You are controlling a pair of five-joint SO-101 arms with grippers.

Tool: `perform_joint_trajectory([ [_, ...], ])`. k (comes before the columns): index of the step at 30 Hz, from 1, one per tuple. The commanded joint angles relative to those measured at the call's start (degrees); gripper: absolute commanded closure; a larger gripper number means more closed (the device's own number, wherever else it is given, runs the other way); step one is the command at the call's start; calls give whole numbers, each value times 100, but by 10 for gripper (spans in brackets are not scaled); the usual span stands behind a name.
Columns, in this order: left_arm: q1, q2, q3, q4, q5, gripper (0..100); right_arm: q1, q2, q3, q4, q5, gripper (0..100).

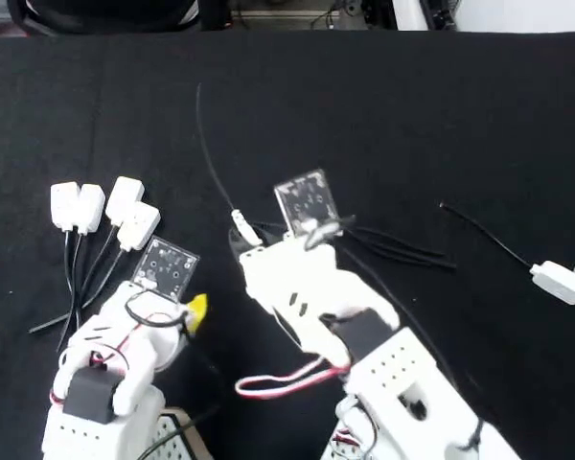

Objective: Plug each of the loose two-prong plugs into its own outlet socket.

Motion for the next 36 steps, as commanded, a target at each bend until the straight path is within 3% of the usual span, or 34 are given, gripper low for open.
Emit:
perform_joint_trajectory([
  [1,646,-18,-453,-475,457,791,-9,-1613,576,-211,-114,987],
  [6,1042,-18,-514,-571,818,789,-26,-3820,1596,-220,-132,987],
  [10,1367,-18,-778,-554,1002,789,-53,-5209,2316,-229,-598,987],
  [16,1666,-18,-1024,-519,1204,765,-97,-4725,2413,-598,-1275,987],
  [23,1666,-18,-1182,-299,1222,761,-123,-4760,2422,-624,-1336,987],
  [29,1429,-18,-1613,141,1231,760,-730,-4760,2413,-369,-1336,987],
  [36,1235,-18,-1684,167,1222,760,-818,-4760,2378,-97,-1336,987],
])
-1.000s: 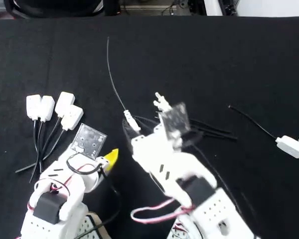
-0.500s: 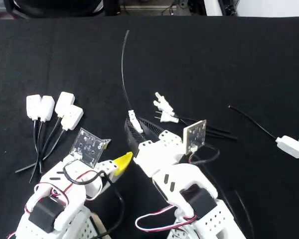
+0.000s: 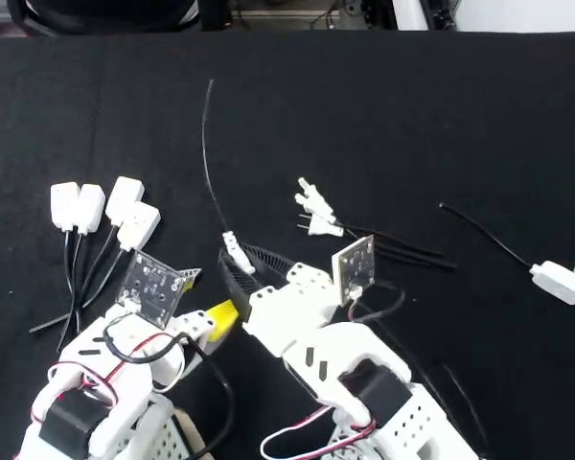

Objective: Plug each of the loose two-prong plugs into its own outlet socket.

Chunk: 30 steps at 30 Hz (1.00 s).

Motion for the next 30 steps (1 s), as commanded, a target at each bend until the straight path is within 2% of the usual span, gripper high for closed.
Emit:
perform_joint_trajectory([
  [1,-242,-18,-321,0,26,759,-220,-541,-75,281,-53,987],
  [5,-505,-18,-84,-255,35,720,-782,-541,-75,387,-18,987],
  [12,-1112,-18,497,-809,44,719,-765,-541,-374,818,-44,987],
  [22,-1393,-18,576,-826,35,719,-607,-541,-558,1064,-26,987],
  [30,-2132,-18,778,-1222,0,719,-615,-497,-576,1152,-18,987],
])
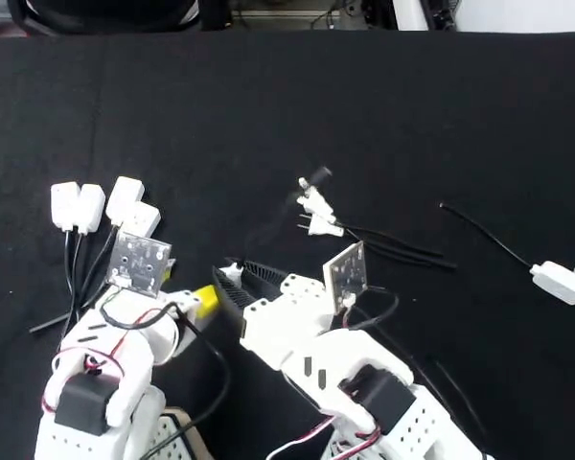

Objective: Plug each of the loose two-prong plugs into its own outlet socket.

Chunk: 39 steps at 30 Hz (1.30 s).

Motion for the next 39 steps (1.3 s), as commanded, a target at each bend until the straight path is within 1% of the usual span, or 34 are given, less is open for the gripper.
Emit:
perform_joint_trajectory([
  [1,-725,-62,198,-782,-9,719,-149,-488,-268,316,18,987],
  [5,-1015,-53,523,-1222,-18,715,-141,-470,-453,756,308,987],
  [10,-1086,-53,541,-1240,-18,715,-79,-462,-453,835,343,987],
  [12,-1095,-53,541,-1222,-35,715,141,-462,-453,826,396,987],
  [14,-1103,-53,505,-1037,-273,716,431,-462,-453,826,624,987],
  [16,-1279,-53,391,-800,-448,716,791,-462,-444,818,791,987],
  [19,-1798,-53,347,-563,-519,715,1301,-462,-303,800,1187,987],
  [21,-2237,-53,409,-492,-756,716,1451,-453,-92,800,1336,987],
  [25,-3143,-53,884,-352,-1160,717,1477,-418,312,624,1468,987],
  [29,-3767,-44,1429,-334,-1978,718,1477,-127,321,158,1468,987],
  [32,-3890,-44,1473,-44,-2242,718,1486,312,338,-527,1468,987],
  [34,-3881,-44,1473,18,-2312,718,1723,716,286,-958,1380,987],
  [37,-3837,-44,1481,26,-2382,718,2084,1552,-207,-1011,1143,987],
  [39,-3741,-44,1481,44,-2382,718,2163,2316,-664,-958,993,987],
])
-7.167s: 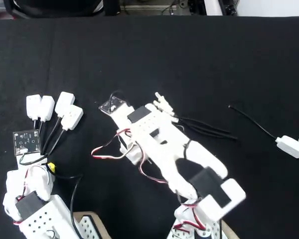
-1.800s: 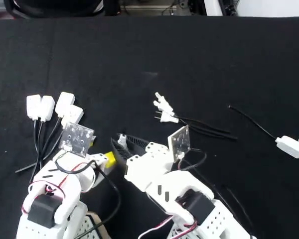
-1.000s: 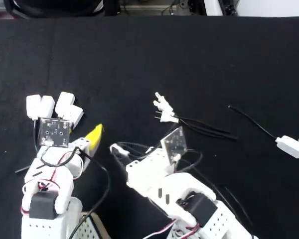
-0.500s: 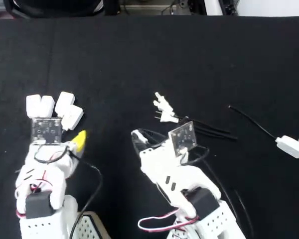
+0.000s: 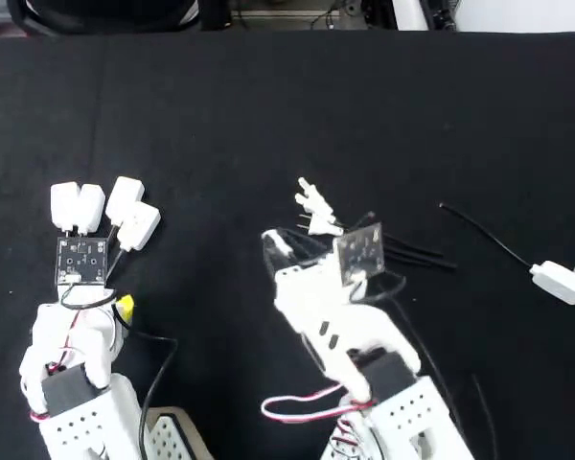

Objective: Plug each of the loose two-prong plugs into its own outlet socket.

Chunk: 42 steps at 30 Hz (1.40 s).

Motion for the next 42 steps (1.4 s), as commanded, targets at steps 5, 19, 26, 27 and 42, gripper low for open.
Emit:
perform_joint_trajectory([
  [5,75,-26,-31,62,-62,718,290,3530,-1938,-545,-484,987],
  [19,66,-26,22,26,-62,717,70,7987,-2914,-3675,273,987],
  [26,66,-26,31,26,-70,716,-158,7574,-2941,-2409,466,987],
  [27,66,-26,31,26,-70,716,-158,7556,-2958,-2242,466,987],
  [42,75,-26,31,62,-193,715,-167,7503,-3108,-905,879,987],
])
